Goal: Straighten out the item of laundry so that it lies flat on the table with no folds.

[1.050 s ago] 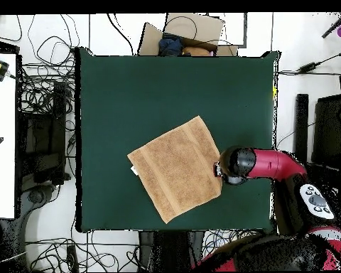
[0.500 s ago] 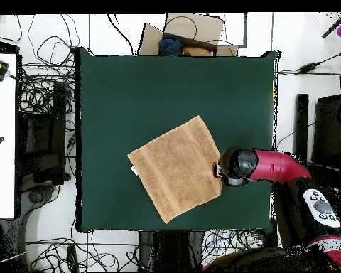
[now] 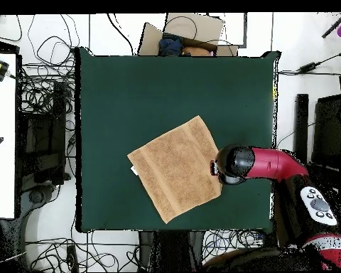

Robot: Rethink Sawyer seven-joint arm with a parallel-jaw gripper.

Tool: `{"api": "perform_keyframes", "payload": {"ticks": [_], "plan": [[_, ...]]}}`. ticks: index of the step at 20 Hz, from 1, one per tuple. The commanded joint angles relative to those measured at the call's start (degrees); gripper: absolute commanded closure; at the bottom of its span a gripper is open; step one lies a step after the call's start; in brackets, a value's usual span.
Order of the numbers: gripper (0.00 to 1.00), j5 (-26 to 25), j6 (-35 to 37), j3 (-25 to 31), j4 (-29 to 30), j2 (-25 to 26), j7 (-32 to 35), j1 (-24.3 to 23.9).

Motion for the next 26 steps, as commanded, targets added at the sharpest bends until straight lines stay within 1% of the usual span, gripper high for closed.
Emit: {"api": "perform_keyframes", "payload": {"ticks": [1,3,7,13,19,26], "plan": [[0.0,-2.2,-5.76,-1.35,5.67,4.86,5.08,1.32],[0.0,-3.19,-6.94,-1.7,5.87,5.99,4.81,1.08],[0.0,-4.23,-10.26,-2.87,8.09,7.01,5.62,0.35],[0.0,-6.46,-13.66,-4.53,8.8,8.85,4.95,0.0],[0.0,-6.86,-15.92,-5.66,6.94,12.19,4.37,0.12],[0.0,-6.25,-14.37,-4.62,5.82,12.04,3.02,0.28]]}}
